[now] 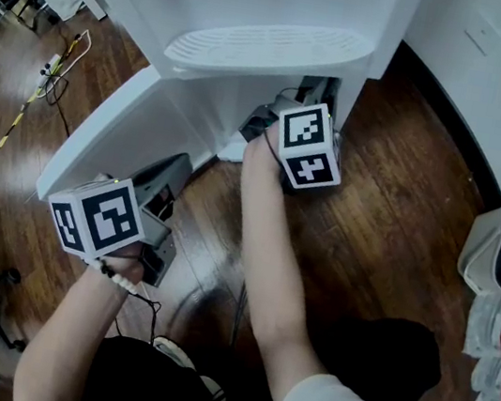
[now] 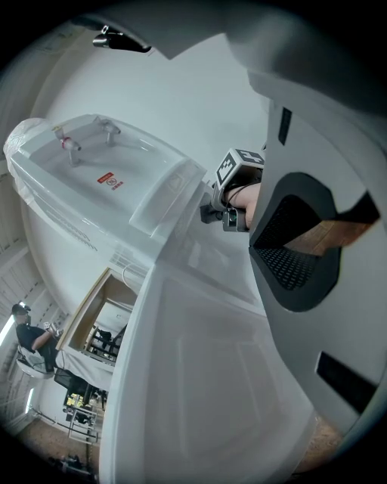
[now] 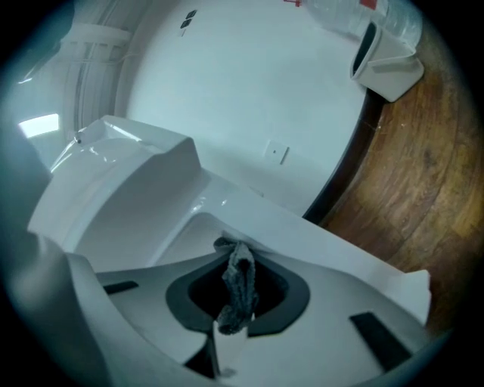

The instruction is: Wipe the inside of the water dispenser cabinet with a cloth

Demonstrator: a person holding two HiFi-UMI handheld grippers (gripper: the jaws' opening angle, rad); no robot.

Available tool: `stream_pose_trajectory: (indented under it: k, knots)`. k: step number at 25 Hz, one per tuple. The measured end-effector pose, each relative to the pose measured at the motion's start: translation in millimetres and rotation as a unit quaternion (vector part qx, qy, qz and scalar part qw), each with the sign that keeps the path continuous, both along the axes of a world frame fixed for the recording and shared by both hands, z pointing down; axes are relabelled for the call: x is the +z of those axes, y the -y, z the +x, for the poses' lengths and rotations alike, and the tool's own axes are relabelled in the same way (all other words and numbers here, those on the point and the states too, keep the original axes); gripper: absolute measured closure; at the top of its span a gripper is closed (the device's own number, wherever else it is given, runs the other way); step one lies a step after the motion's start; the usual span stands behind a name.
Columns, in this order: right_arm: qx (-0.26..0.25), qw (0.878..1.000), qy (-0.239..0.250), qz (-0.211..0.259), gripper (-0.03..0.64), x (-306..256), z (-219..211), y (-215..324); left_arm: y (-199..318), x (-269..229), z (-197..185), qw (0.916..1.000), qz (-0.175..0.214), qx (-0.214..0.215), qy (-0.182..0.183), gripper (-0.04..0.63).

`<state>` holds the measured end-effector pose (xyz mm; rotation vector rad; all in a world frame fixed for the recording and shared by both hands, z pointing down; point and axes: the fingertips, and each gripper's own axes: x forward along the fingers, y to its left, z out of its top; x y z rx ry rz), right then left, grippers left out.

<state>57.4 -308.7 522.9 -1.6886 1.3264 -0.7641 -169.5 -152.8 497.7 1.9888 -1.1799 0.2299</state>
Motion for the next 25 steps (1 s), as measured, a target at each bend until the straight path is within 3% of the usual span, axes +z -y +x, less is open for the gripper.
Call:
stream_pose_trajectory:
  k: [5,14,25]
  knots:
    - [0.004,0.999,0.015,-0.038,0.572,38.9,1.3,-1.5,0.6,5.1,1.8,1.0000,-0.004,-0.003,-0.007,0.607]
    - [0.004,0.996,-0.009,-0.092,0.572,88.9,-3.9,-1.4,2.0,10.1,3.1,0.9999,-0.009,-0.004,-0.010,0.607]
    - [-0.001,0.979,0.039,-0.199,0.572,191.2,3.5,-3.1,3.9,10.3,4.6,0.9999,-0.010,-0.002,-0.007,0.607]
